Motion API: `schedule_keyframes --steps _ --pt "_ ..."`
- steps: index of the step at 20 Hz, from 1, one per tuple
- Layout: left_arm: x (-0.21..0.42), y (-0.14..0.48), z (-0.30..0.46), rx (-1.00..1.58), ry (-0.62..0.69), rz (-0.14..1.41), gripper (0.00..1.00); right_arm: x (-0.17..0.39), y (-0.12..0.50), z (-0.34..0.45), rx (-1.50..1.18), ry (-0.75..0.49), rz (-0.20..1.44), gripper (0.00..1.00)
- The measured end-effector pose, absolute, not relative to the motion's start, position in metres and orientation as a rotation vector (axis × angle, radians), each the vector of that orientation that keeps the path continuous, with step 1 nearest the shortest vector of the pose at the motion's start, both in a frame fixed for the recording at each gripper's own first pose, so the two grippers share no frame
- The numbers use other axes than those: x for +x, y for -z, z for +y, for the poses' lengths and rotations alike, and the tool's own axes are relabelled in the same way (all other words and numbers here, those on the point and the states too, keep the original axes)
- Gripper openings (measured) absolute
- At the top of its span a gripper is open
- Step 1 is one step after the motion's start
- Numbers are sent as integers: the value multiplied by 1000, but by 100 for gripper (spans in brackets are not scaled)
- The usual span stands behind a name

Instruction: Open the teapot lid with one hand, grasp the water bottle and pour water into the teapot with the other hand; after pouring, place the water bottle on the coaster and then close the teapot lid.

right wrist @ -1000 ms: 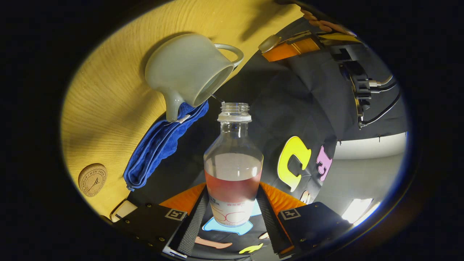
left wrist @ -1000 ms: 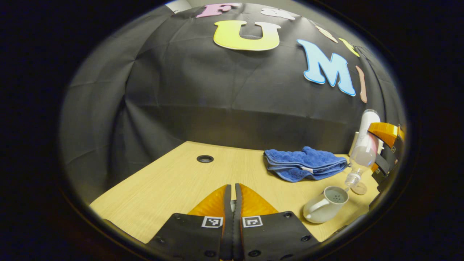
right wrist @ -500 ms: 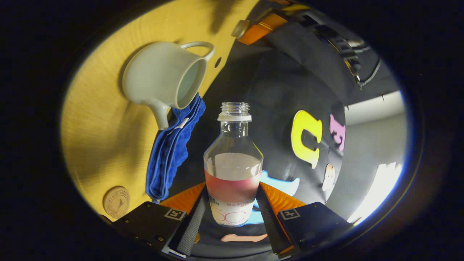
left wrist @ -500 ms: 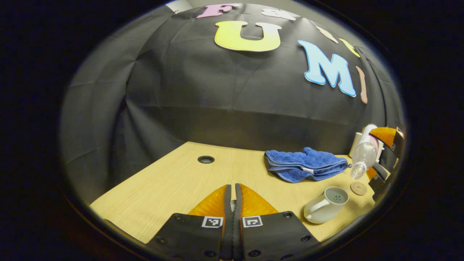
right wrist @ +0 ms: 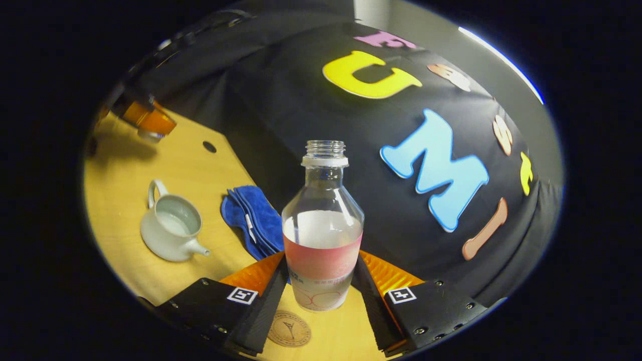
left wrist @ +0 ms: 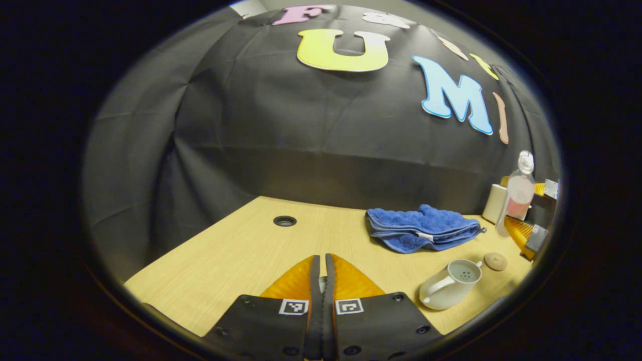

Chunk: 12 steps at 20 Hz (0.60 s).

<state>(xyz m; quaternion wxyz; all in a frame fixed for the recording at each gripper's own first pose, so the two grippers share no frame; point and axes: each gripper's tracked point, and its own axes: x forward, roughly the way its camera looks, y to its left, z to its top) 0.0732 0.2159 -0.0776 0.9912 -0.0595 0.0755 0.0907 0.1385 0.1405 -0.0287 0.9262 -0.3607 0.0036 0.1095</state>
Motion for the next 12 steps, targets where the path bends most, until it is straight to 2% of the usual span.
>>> schedule_keyframes --steps 7,12 --pt "73 79 216 -125 -182 153 5 137 45 120 -267 -303 127 79" --pt "74 81 215 -125 -181 154 6 150 77 79 -109 -246 195 79"
